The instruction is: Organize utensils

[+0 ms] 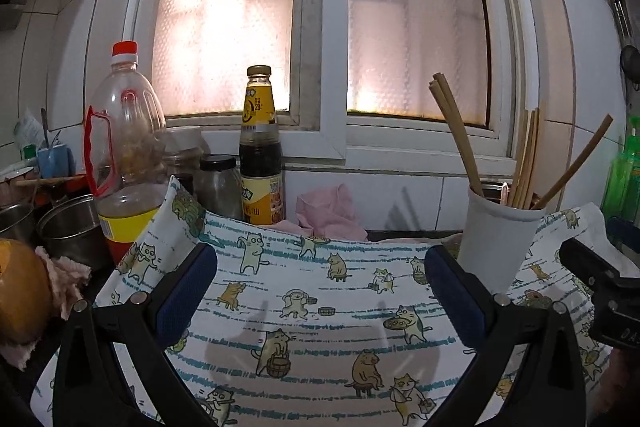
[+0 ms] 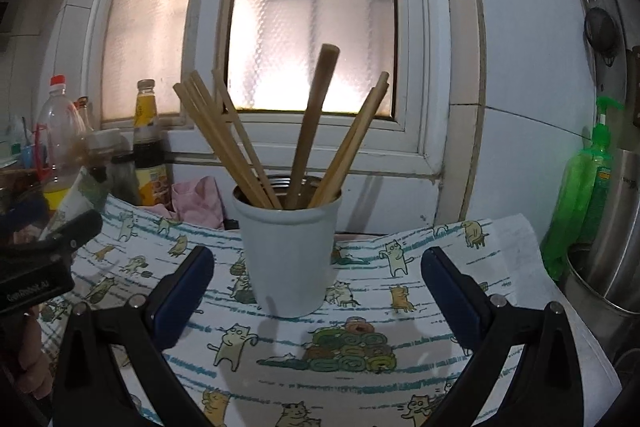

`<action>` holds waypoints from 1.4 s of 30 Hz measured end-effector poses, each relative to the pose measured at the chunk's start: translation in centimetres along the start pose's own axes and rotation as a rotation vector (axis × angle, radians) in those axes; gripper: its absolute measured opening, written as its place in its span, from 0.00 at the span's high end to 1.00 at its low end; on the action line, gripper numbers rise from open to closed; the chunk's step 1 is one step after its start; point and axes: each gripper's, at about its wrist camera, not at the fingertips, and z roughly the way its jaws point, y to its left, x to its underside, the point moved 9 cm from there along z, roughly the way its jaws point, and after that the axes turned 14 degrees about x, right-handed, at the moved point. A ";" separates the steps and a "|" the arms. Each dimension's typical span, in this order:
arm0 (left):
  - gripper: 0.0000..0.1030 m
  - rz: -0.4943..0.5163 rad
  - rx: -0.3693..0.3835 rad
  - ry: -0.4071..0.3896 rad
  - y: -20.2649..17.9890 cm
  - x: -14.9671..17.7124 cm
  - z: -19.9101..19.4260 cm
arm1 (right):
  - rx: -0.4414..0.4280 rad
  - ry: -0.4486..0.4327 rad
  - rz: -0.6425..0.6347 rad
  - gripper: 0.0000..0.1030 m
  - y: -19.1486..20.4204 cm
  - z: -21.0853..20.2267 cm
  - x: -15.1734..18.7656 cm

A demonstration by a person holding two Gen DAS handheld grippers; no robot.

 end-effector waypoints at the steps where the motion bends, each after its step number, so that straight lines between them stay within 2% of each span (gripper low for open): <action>1: 0.00 0.001 0.010 0.005 -0.1 0.0 0.1 | -0.004 -0.007 -0.001 0.00 0.1 -0.2 0.0; 5: 0.00 0.012 0.044 0.001 -0.6 0.0 0.0 | -0.054 -0.008 -0.015 0.00 0.9 -0.6 0.1; 11: 0.00 0.012 0.042 0.003 -0.6 0.0 0.1 | -0.056 -0.011 0.003 0.00 0.6 -0.7 0.0; 15: 0.00 0.024 0.074 0.011 -1.1 0.1 0.0 | -0.056 -0.010 0.007 0.00 0.6 -0.7 0.0; 24: 0.00 0.022 0.050 0.009 -0.9 0.1 -0.2 | -0.029 -0.010 0.001 0.00 0.4 -0.5 0.0; 28: 0.00 -0.008 -0.012 0.003 0.2 0.2 -0.5 | -0.028 -0.011 0.002 0.00 0.4 -0.7 0.0; 35: 0.00 -0.003 0.009 0.006 0.0 0.2 -0.5 | -0.025 -0.012 0.004 0.00 0.2 -0.7 0.0; 42: 0.00 -0.009 -0.011 0.012 0.3 0.3 -0.4 | -0.023 -0.012 0.005 0.00 0.2 -0.8 0.0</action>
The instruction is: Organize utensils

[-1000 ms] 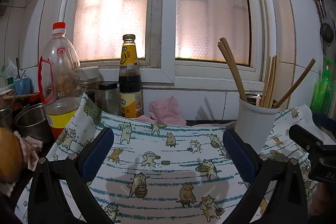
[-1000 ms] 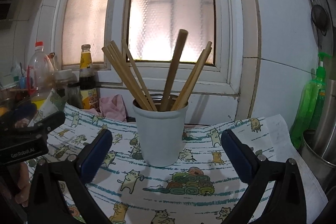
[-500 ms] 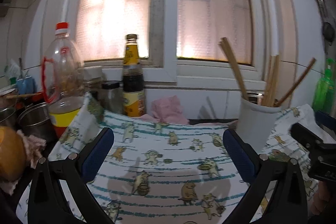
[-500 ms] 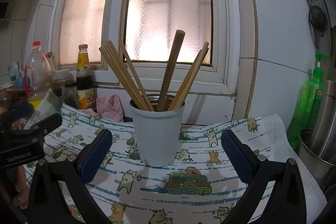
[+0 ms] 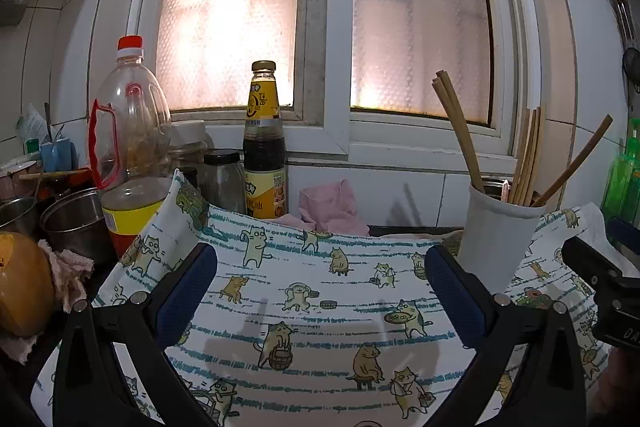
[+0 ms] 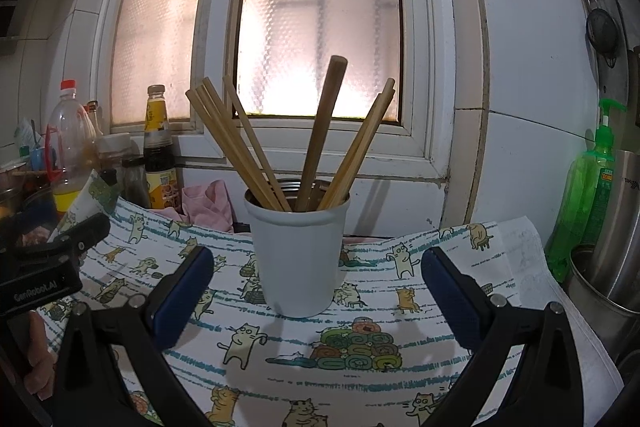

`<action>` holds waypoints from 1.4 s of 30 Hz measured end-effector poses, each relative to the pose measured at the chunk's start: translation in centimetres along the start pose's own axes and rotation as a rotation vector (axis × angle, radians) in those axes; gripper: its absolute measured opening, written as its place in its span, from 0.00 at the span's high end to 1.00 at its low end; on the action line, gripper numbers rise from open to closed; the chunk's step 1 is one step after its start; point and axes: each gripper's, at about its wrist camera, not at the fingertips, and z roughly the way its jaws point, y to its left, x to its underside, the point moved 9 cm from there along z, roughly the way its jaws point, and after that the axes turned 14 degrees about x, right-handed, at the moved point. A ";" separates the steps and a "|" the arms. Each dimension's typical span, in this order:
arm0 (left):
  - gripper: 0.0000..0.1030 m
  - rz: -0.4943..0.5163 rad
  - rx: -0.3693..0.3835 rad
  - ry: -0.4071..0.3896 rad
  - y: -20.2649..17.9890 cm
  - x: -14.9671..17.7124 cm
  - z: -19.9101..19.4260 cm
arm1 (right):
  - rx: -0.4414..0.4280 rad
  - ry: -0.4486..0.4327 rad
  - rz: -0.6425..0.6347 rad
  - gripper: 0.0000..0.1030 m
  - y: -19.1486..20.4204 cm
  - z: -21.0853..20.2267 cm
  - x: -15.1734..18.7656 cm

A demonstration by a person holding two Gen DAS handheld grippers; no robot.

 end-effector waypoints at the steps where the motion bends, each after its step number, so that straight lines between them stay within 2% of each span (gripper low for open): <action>1: 0.00 0.003 0.000 0.000 0.0 0.0 0.0 | 0.002 0.000 0.000 0.00 0.0 0.0 0.0; 42: 0.00 0.004 0.002 -0.002 0.0 0.0 0.0 | 0.010 0.010 0.008 0.00 -0.3 0.2 0.1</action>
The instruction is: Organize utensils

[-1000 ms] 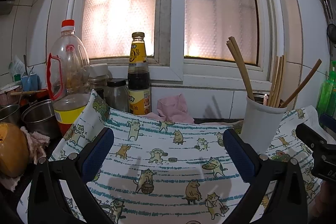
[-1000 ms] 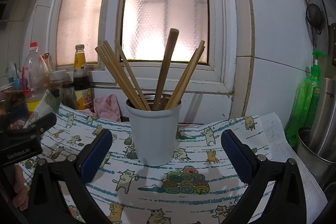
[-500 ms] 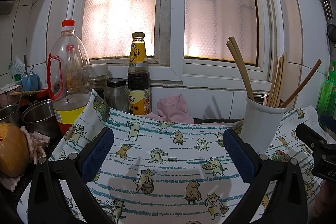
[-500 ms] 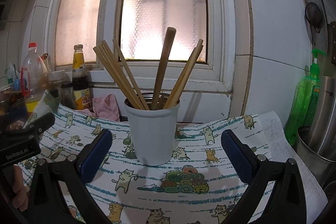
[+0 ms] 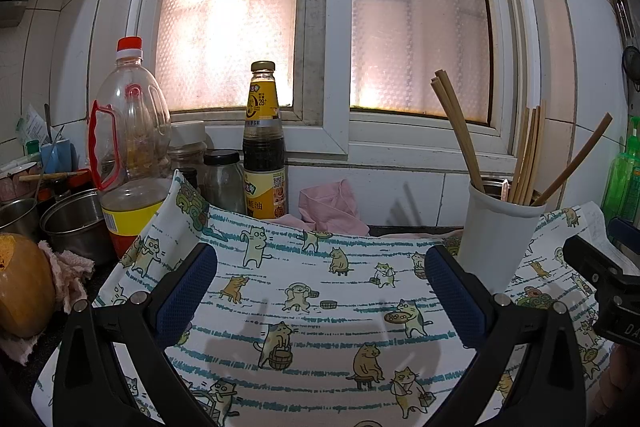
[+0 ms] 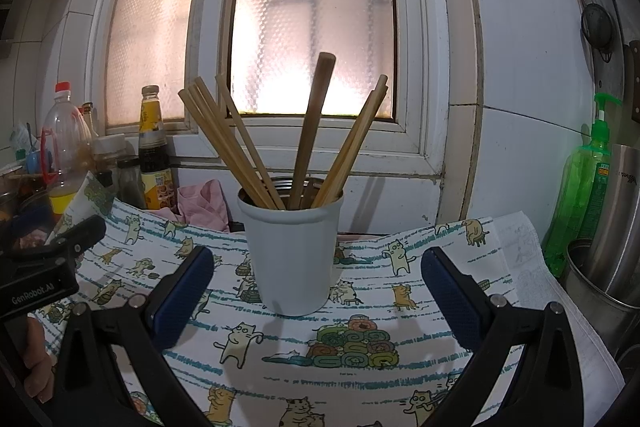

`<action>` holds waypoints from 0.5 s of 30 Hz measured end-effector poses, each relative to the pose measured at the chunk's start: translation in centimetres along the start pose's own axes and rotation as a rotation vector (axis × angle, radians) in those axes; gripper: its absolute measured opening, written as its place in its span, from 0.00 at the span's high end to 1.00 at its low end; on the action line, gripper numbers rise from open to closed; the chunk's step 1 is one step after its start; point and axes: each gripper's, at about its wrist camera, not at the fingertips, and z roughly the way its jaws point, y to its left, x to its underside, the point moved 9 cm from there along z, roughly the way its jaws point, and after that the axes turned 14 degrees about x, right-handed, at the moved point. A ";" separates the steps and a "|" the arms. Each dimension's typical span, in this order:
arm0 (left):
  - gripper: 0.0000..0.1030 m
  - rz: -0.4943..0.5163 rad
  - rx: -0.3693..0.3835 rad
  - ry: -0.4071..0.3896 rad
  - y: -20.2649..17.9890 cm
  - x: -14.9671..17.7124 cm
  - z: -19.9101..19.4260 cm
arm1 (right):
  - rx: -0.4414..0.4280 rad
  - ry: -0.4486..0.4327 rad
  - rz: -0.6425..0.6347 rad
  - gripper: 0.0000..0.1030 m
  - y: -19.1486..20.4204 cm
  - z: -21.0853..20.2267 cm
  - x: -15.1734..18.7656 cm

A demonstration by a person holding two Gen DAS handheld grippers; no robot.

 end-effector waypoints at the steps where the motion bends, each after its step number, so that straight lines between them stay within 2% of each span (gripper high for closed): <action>1: 0.00 0.000 0.001 0.001 0.0 0.0 0.0 | -0.001 0.001 -0.001 0.00 0.0 0.0 0.0; 4: 0.00 -0.002 0.023 0.013 -0.3 0.2 0.1 | -0.001 0.001 0.000 0.00 0.1 0.0 0.0; 15: 0.00 0.001 0.022 0.014 -0.5 0.2 0.1 | -0.002 0.001 0.000 0.00 0.0 0.0 0.0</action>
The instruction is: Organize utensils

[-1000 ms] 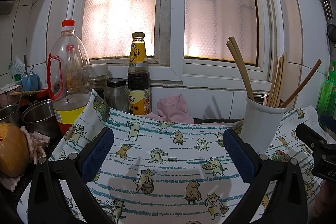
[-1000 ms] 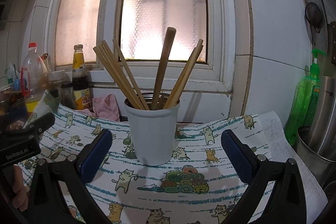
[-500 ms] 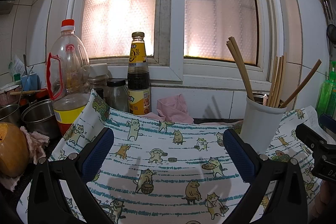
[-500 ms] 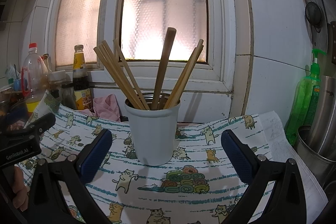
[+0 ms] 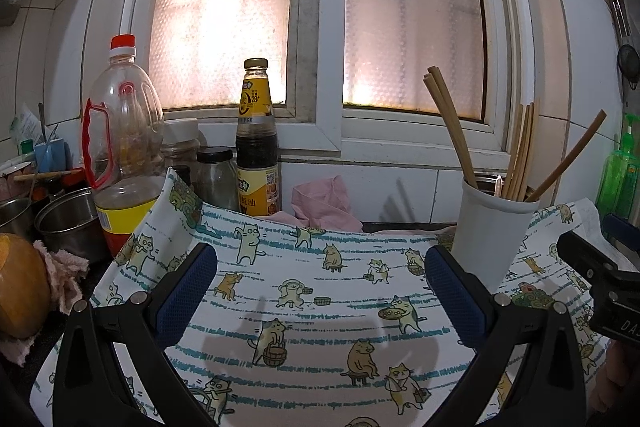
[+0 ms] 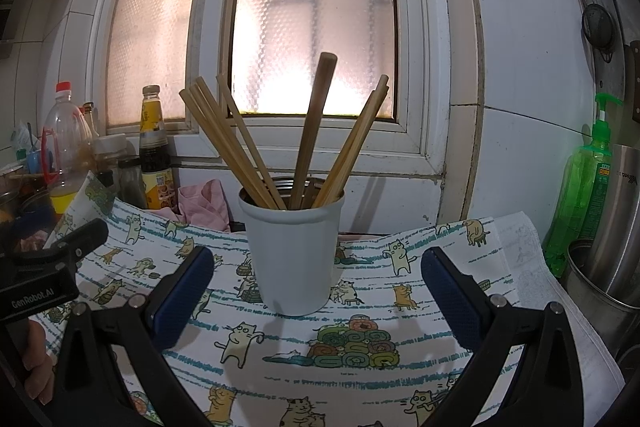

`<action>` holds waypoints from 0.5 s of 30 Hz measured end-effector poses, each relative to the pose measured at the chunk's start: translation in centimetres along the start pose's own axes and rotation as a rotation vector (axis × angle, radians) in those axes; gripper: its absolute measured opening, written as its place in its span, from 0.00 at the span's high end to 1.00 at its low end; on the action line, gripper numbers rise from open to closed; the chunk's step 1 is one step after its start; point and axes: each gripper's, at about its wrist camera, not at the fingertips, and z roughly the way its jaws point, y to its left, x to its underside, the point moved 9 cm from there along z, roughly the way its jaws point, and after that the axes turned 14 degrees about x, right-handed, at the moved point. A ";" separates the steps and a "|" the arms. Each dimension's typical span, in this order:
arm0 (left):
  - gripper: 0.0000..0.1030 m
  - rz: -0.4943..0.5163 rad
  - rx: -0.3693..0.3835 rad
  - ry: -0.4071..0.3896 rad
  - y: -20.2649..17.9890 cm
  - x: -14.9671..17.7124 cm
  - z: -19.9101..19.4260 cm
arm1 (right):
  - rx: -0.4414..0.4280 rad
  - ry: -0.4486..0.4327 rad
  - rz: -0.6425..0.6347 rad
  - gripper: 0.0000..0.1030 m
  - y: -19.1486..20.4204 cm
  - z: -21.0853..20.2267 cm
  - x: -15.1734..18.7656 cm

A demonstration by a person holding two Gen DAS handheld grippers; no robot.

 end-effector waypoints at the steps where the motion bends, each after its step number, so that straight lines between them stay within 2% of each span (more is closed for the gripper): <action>1: 0.00 0.000 0.000 0.000 0.0 0.0 0.0 | 0.000 0.000 0.000 0.00 0.0 0.0 0.0; 15: 0.00 -0.002 -0.001 0.000 0.1 0.0 0.0 | -0.001 0.000 0.000 0.00 0.0 0.0 0.0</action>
